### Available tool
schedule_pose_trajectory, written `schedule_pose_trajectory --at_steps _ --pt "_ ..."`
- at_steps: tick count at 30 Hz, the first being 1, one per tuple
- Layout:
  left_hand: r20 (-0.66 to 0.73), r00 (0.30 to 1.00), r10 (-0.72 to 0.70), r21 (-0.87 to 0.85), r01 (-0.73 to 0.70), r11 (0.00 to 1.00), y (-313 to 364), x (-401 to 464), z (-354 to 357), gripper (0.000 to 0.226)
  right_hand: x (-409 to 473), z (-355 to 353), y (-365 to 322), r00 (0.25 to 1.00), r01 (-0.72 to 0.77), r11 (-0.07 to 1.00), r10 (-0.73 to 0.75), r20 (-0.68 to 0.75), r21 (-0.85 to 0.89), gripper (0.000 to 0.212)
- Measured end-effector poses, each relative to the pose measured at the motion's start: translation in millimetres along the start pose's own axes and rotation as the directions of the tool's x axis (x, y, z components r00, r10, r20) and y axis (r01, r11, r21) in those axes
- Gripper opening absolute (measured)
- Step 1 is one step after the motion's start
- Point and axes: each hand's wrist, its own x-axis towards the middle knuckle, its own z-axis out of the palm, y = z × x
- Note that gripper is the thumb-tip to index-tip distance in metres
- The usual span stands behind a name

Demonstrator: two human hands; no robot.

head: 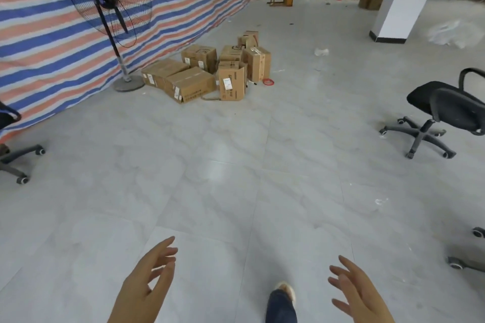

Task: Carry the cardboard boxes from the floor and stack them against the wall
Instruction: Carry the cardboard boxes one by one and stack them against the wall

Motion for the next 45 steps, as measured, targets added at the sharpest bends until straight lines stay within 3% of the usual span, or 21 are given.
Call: schedule_pose_trajectory --at_steps 5,14,25,30,35,40,45 --pt "-0.083 0.996 -0.046 -0.031 0.044 0.999 32.0 101.0 56.9 0.046 137.6 -7.9 -53.5 0.999 0.018 1.000 -0.018 0.042 -0.008 0.025" --pt "-0.016 0.999 -0.052 -0.034 0.051 0.998 86.0 253.4 149.4 0.038 322.6 -4.4 -138.2 0.985 0.070 0.995 -0.058 0.162 -0.070 0.023" --pt "-0.025 0.990 -0.139 -0.014 0.138 0.990 74.3 496.0 187.9 0.044 534.6 76.6 -196.4 0.995 0.001 0.999 0.004 0.096 -0.051 0.022" --pt "0.023 1.000 -0.014 0.009 0.014 1.000 115.3 648.0 201.2 0.041 640.3 117.6 -269.5 0.999 0.041 0.999 -0.042 0.016 0.019 0.020" --pt "0.087 0.996 0.018 0.003 -0.019 1.000 139.9 762.5 223.1 0.035 719.2 163.3 -303.5 0.997 0.036 0.999 -0.034 0.072 -0.027 0.021" --pt "0.074 0.995 -0.062 -0.009 0.063 0.998 125.1 846.1 249.1 0.040 819.3 198.1 -325.1 0.994 -0.023 0.997 0.031 0.100 -0.078 0.021" --pt "-0.064 0.982 -0.177 -0.036 0.175 0.984 115.6 937.3 279.1 0.037 949.9 223.5 -366.4 0.988 -0.007 0.996 0.021 0.150 -0.093 0.020"
